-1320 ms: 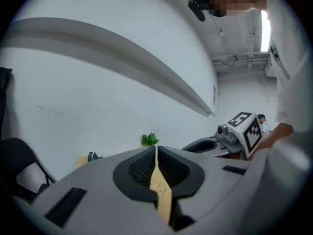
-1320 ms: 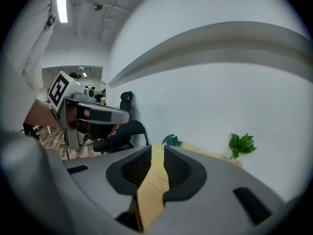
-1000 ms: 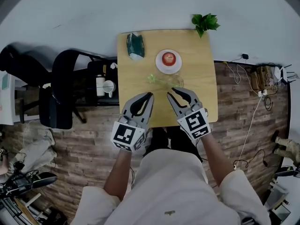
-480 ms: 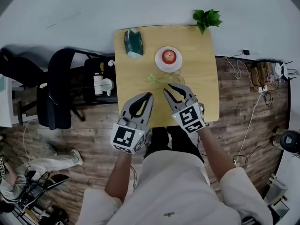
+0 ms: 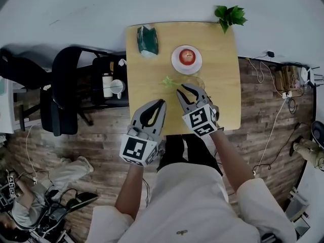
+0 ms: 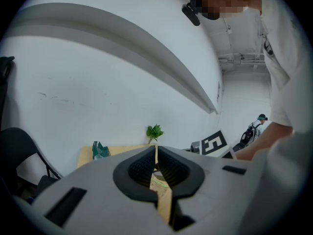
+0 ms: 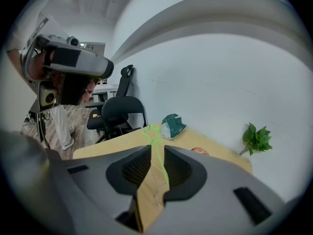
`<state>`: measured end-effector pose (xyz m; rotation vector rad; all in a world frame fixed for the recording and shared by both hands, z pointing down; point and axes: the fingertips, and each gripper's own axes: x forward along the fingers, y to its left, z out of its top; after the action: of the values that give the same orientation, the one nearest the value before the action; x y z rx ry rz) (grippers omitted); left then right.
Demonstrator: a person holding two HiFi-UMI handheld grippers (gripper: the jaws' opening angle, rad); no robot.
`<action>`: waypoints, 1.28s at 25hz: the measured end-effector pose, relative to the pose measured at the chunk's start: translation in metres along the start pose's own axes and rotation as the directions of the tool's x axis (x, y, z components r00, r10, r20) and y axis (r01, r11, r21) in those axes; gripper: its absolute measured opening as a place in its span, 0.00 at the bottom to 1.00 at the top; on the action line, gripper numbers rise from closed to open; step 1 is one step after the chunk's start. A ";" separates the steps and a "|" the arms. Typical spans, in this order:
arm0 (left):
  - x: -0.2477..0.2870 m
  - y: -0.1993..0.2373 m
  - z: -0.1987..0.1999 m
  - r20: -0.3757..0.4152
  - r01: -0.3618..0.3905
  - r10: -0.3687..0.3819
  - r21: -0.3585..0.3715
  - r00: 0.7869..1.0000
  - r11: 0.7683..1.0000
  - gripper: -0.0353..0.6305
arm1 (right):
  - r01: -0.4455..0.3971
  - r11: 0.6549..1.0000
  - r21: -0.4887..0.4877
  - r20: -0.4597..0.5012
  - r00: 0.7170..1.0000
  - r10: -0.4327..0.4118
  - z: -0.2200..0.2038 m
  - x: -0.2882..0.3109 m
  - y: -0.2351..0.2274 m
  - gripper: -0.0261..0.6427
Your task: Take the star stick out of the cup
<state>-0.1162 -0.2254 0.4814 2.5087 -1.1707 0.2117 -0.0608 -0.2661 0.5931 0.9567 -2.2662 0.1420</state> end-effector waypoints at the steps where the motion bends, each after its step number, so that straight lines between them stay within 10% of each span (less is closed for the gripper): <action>1: -0.001 0.001 -0.001 -0.002 -0.003 0.003 -0.001 1.000 1.000 0.08 | 0.003 1.000 -0.009 -0.004 1.000 -0.003 -0.001 0.003 0.000 0.16; 32: -0.011 0.007 -0.012 -0.020 -0.054 0.054 -0.009 0.998 0.998 0.08 | 0.039 0.981 -0.189 -0.074 0.996 -0.054 -0.020 0.041 0.000 0.07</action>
<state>-0.1280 -0.2172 0.4915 2.4626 -1.2298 0.2442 -0.0710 -0.2842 0.6335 0.8882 -2.1401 -0.0526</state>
